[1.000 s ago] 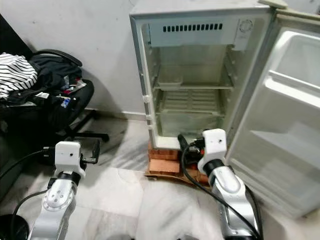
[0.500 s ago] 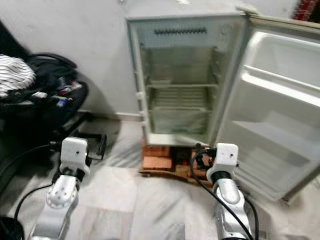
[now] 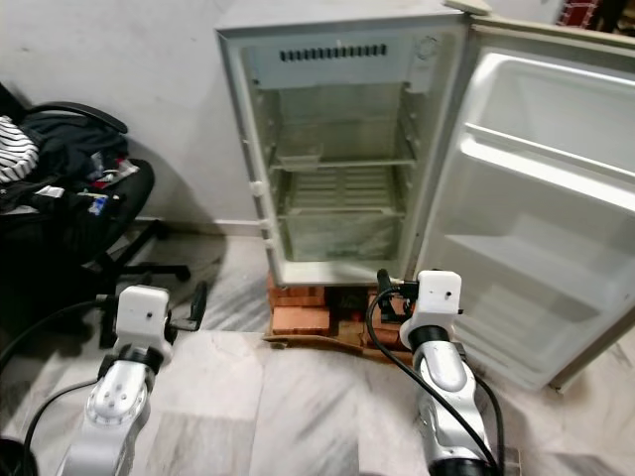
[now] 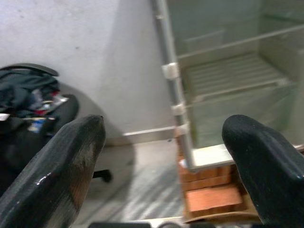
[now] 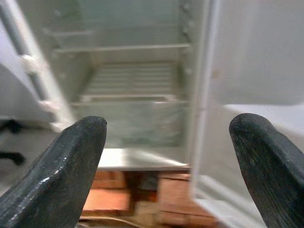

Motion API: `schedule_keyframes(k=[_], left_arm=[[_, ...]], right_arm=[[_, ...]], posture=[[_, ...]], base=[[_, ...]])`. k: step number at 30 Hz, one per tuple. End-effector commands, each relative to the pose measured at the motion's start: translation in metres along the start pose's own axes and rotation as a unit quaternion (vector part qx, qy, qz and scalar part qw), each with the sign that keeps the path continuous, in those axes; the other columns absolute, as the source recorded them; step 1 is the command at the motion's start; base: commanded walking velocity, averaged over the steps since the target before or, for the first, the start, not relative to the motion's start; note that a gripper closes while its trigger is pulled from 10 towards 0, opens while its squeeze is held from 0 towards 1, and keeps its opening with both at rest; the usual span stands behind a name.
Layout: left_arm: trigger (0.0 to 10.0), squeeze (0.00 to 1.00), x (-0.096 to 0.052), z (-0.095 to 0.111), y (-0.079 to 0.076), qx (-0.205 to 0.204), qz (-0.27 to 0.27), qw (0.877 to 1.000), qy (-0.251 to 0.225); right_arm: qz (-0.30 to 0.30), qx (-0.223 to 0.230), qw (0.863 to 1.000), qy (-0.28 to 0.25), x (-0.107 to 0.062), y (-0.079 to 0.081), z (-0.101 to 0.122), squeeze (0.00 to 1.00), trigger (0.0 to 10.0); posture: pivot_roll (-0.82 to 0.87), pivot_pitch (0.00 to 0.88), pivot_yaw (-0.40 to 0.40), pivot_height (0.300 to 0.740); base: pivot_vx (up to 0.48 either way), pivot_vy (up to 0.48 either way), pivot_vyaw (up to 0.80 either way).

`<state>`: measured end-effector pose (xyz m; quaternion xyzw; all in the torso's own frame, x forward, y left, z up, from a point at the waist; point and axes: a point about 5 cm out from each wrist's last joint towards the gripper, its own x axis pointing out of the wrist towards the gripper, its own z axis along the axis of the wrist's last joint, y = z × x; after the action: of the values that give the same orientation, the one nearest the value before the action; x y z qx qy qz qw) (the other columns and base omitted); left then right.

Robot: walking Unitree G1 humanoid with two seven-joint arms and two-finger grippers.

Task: Restocking fridge

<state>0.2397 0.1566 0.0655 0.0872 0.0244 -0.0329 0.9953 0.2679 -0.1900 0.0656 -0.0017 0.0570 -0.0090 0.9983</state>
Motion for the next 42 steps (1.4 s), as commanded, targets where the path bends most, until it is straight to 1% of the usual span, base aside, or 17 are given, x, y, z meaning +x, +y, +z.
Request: schedule_keyframes(k=[1, 10, 14, 16, 18, 22, 23, 24, 25, 26, 28, 29, 32, 35, 37, 39, 42], left_arm=[[10.0, 0.0, -0.002, -0.001, 0.003, 0.003, 0.005, 1.0, 0.001], [10.0, 0.0, 0.002, 0.003, -0.002, -0.002, 0.009, 1.0, -0.006], [10.0, 0.0, 0.003, 0.004, -0.004, -0.002, 0.009, 1.0, -0.008], [10.0, 0.0, 0.003, 0.005, -0.004, -0.006, 0.008, 1.0, -0.009], [10.0, 0.0, 0.003, 0.005, -0.004, -0.003, 0.005, 1.0, -0.008], [10.0, 0.0, 0.004, 0.006, 0.0, 0.003, 0.003, 1.0, -0.01], [10.0, 0.0, 0.004, 0.006, 0.002, 0.005, 0.004, 1.0, -0.009], [10.0, 0.0, 0.004, 0.005, 0.003, 0.006, 0.006, 1.0, -0.008], [10.0, 0.0, 0.004, 0.005, 0.003, 0.007, 0.006, 1.0, -0.008], [10.0, 0.0, 0.004, 0.005, 0.003, 0.007, 0.006, 1.0, -0.007], [10.0, 0.0, 0.003, 0.005, 0.003, 0.007, 0.005, 1.0, -0.006], [10.0, 0.0, 0.003, 0.005, 0.0, 0.007, 0.001, 1.0, -0.006], [10.0, 0.0, 0.003, 0.005, -0.003, 0.006, -0.003, 1.0, -0.005], [10.0, 0.0, 0.003, 0.005, -0.002, 0.008, -0.006, 1.0, -0.004], [10.0, 0.0, 0.002, 0.005, 0.0, 0.008, -0.005, 1.0, -0.003], [10.0, 0.0, 0.002, 0.004, 0.001, 0.01, -0.005, 1.0, -0.002], [10.0, 0.0, 0.001, 0.004, 0.002, 0.013, -0.005, 1.0, -0.001]], right_arm=[[0.013, -0.008, 1.0, -0.015, 0.003, 0.005, 0.005, 0.0, 10.0], [0.046, -0.022, 0.999, -0.012, 0.012, 0.014, 0.008, 0.0, 10.0], [0.055, -0.025, 0.998, -0.016, 0.015, 0.016, 0.01, 0.0, 10.0], [0.073, -0.025, 0.997, -0.025, 0.021, 0.023, 0.015, 0.0, 10.0], [0.105, -0.029, 0.994, -0.031, 0.024, 0.031, 0.018, 0.0, 10.0], [0.182, 0.005, 0.983, -0.009, 0.022, 0.045, 0.017, 0.0, 10.0], [0.244, 0.02, 0.969, 0.025, 0.015, 0.051, 0.009, 0.0, 10.0], [0.276, 0.018, 0.96, 0.038, 0.009, 0.053, 0.005, 0.0, 10.0], [0.296, 0.014, 0.954, 0.047, 0.005, 0.052, 0.002, 0.0, 10.0], [0.306, 0.02, 0.949, 0.07, 0.0, 0.047, -0.004, 0.0, 10.0], [0.301, 0.028, 0.95, 0.075, 0.0, 0.043, -0.005, 0.0, 10.0], [0.288, 0.022, 0.954, 0.079, 0.0, 0.034, -0.008, 0.0, 10.0], [0.285, 0.021, 0.955, 0.086, -0.002, 0.028, -0.011, 0.0, 10.0], [0.284, 0.024, 0.955, 0.087, -0.002, 0.029, -0.011, 0.0, 10.0], [0.296, 0.031, 0.95, 0.097, -0.004, 0.033, -0.011, 0.0, 10.0], [0.311, 0.021, 0.944, 0.11, -0.007, 0.035, -0.014, 0.0, 10.0], [0.322, 0.025, 0.939, 0.115, -0.008, 0.036, -0.015, 0.0, 10.0]], posture=[[-0.07, 0.023, 0.048, 0.74], [-0.05, 0.026, -0.008, 0.74], [-0.05, 0.03, -0.006, 0.74], [-0.06, 0.044, 0.016, 0.74], [-0.06, 0.049, 0.016, 0.74], [-0.05, 0.052, 0.02, 0.74], [-0.06, 0.053, 0.021, 0.74], [-0.06, 0.054, 0.022, 0.74], [-0.06, 0.054, 0.022, 0.74], [-0.06, 0.058, 0.025, 0.74], [-0.06, 0.058, 0.025, 0.74], [-0.06, 0.061, 0.027, 0.74], [-0.06, 0.069, 0.032, 0.74], [-0.06, 0.069, 0.034, 0.74], [-0.05, 0.07, 0.038, 0.74], [-0.05, 0.07, 0.039, 0.74], [-0.05, 0.07, 0.039, 0.74]], base=[[0.0, -0.371, 0.0], [0.0, -0.373, 0.0], [0.0, -0.369, 0.0], [0.0, -0.48, 0.0], [0.0, -0.48, 0.0], [0.0, -0.48, 0.0], [0.0, -0.48, 0.0], [0.0, -0.48, 0.0], [0.0, -0.48, 0.0], [0.0, -0.48, 0.0], [0.0, -0.48, 0.0], [0.0, -0.48, 0.0], [0.0, -0.48, 0.0], [0.0, -0.443, 0.0], [0.0, -0.452, 0.0], [0.0, -0.48, 0.0], [0.0, -0.48, 0.0]])
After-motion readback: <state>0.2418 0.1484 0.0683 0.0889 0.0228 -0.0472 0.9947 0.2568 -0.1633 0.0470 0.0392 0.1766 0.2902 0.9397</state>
